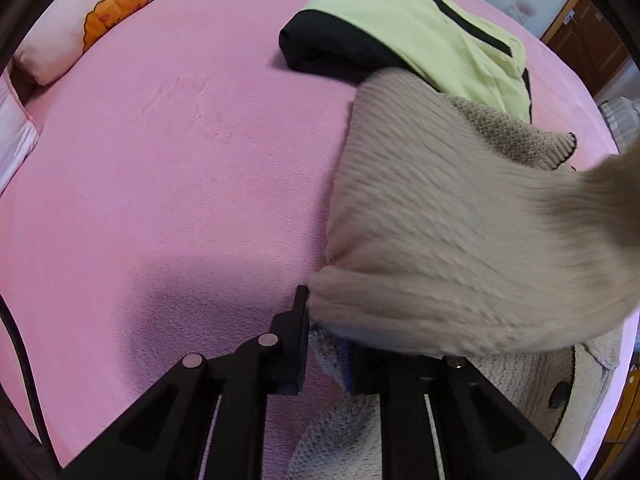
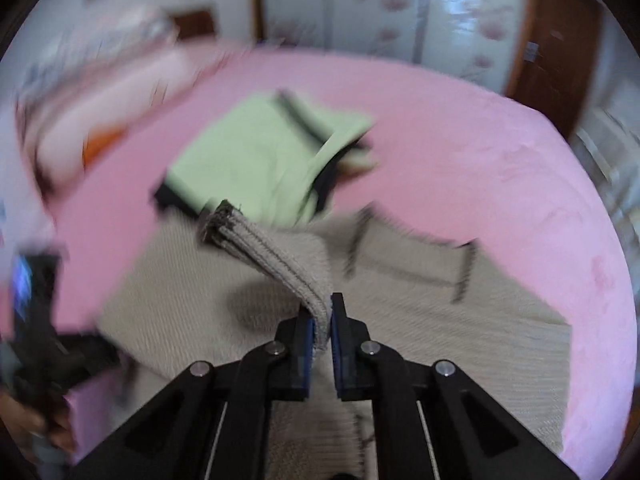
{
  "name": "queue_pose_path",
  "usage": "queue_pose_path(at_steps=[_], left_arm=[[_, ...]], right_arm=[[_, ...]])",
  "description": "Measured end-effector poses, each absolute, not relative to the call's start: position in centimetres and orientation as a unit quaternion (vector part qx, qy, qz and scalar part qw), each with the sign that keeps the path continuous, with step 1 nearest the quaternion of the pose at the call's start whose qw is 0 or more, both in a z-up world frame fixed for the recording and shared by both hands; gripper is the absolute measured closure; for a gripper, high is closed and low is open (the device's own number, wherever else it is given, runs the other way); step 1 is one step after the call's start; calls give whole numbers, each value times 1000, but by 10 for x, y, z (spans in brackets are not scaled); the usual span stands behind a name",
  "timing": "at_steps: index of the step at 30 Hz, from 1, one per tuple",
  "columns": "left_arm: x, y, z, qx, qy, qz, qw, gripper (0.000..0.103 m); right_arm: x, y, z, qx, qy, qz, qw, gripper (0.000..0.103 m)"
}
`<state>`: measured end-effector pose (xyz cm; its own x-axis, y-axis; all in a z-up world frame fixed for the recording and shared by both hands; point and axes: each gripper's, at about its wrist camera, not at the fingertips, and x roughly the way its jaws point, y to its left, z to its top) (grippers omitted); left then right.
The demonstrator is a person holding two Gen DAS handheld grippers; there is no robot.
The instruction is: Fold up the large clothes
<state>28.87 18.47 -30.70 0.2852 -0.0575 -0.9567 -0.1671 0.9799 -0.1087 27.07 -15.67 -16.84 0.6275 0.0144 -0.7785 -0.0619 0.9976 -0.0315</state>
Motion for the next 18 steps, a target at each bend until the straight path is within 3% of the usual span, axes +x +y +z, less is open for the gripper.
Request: queue_pose_path(at_steps=[3,7,9,12,14,16,18], left_arm=[[285,167,-301,-72,588,7,806,92],[283,137,-302,-4,590,4,807,90],[284,130,-305,11,599,-1,801,81],[280,126,-299,30,604,-29,796,65],[275,128,-293,47,610,-51,789,48],[268,133,-281,50,604,-70,793,43],[269,142,-268,23,594,-87,799,40]], right_arm=[[262,-215,-163,41,430,-25,901,96],[249,-264,-224,65,526,-79,844,86],[237,-280,-260,86,591,-96,796,86],[214,-295,-266,127,595,-99,787,86],[209,-301,-255,139,578,-101,798,75],[212,-308,-243,148,552,-102,814,47],[225,-315,-239,140,537,-102,826,42]])
